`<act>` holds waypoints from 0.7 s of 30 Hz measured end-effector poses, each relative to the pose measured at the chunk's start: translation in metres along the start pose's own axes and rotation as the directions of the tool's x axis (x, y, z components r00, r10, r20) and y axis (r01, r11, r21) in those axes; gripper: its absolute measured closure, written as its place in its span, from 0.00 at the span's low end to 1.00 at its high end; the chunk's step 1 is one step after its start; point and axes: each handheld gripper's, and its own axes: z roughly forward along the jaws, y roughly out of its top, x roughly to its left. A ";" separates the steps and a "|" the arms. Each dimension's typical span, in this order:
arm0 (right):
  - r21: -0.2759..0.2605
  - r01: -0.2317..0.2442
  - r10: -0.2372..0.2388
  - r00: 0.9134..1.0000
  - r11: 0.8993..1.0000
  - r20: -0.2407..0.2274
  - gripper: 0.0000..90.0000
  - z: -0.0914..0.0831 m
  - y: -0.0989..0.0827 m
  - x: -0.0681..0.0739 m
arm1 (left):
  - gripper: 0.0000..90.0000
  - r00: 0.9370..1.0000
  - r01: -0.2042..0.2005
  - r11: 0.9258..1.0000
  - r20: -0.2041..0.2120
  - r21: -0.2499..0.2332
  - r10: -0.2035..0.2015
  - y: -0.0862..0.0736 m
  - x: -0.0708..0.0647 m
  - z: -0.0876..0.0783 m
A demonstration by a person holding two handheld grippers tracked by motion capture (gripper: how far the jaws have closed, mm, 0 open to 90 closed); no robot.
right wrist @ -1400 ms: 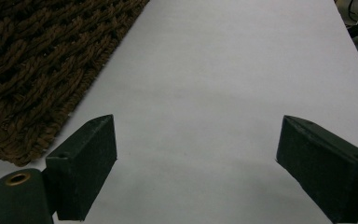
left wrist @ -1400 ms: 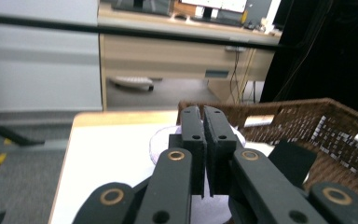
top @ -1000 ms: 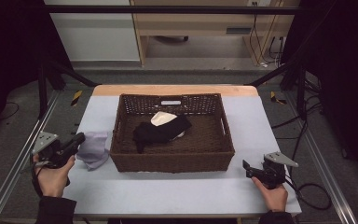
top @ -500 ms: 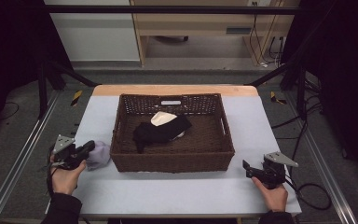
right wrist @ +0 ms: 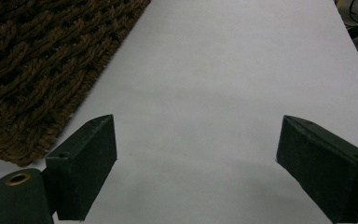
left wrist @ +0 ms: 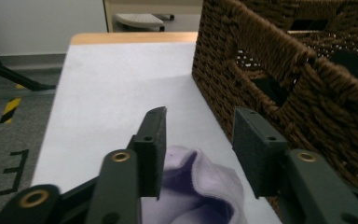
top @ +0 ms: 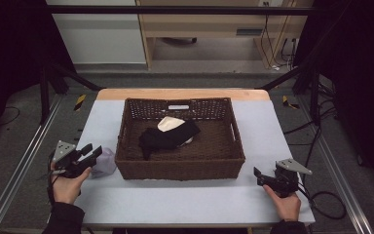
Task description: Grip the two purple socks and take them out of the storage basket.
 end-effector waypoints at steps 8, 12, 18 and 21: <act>0.000 -0.001 0.001 1.000 1.000 -0.001 0.14 0.000 0.000 0.000 | 0.46 1.000 -0.002 1.000 -0.031 -0.013 0.002 0.002 0.010 -0.012; -0.002 -0.007 0.007 1.000 1.000 -0.001 0.14 -0.001 0.000 0.000 | 0.41 0.999 0.010 1.000 -0.047 -0.012 -0.010 0.000 0.018 -0.018; 0.001 -0.009 0.009 1.000 1.000 -0.001 0.14 -0.001 0.000 0.000 | 0.35 0.999 -0.005 1.000 -0.036 -0.005 0.005 -0.009 0.025 -0.027; -0.001 -0.009 0.009 1.000 1.000 -0.001 0.14 -0.001 0.000 0.000 | 0.30 0.999 -0.015 1.000 -0.048 0.014 0.015 -0.014 0.028 -0.029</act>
